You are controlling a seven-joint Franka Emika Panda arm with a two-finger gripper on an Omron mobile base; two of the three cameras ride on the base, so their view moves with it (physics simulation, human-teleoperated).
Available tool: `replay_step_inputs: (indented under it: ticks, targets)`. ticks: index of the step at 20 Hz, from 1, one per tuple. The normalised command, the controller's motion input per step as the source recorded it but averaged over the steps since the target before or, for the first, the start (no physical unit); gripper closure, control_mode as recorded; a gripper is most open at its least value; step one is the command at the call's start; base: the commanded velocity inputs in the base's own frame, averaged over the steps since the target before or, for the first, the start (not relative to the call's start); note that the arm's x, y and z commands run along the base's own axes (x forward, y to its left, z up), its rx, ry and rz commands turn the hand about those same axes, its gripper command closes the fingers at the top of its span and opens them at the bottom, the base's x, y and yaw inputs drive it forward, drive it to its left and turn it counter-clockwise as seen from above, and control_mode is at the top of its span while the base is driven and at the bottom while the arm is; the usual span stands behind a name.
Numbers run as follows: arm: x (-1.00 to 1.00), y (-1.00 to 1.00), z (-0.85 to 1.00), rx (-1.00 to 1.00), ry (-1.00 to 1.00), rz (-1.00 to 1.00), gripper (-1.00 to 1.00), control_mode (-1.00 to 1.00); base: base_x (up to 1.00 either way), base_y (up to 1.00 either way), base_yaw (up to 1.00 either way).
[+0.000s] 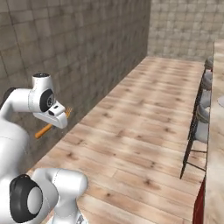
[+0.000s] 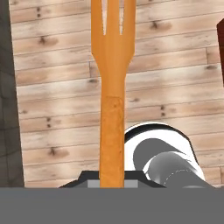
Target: Take the fork and place it on the left side of the plate. Then take the spoon and place it on the right side of the plate. Make sure they're directly next to the plate.
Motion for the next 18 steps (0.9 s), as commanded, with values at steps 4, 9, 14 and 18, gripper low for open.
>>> replay_step_inputs:
  ticks: [4, 9, 14, 18]
  targets:
    - [0.0, 0.0, 0.0, 0.0, 0.0, 0.0, 1.0, 1.0, 1.0, 0.45, -0.64]
    - [0.0, 0.0, 0.0, 0.0, 0.0, 0.0, 1.0, 1.0, 1.0, 0.48, -0.64]
    - [0.0, 0.0, 0.0, 0.0, 0.0, 0.0, 1.0, 1.0, 0.95, 0.52, -0.67]
    - [0.0, 0.0, 0.0, 0.0, 0.0, 0.0, 1.0, 1.0, 0.98, 0.59, -0.67]
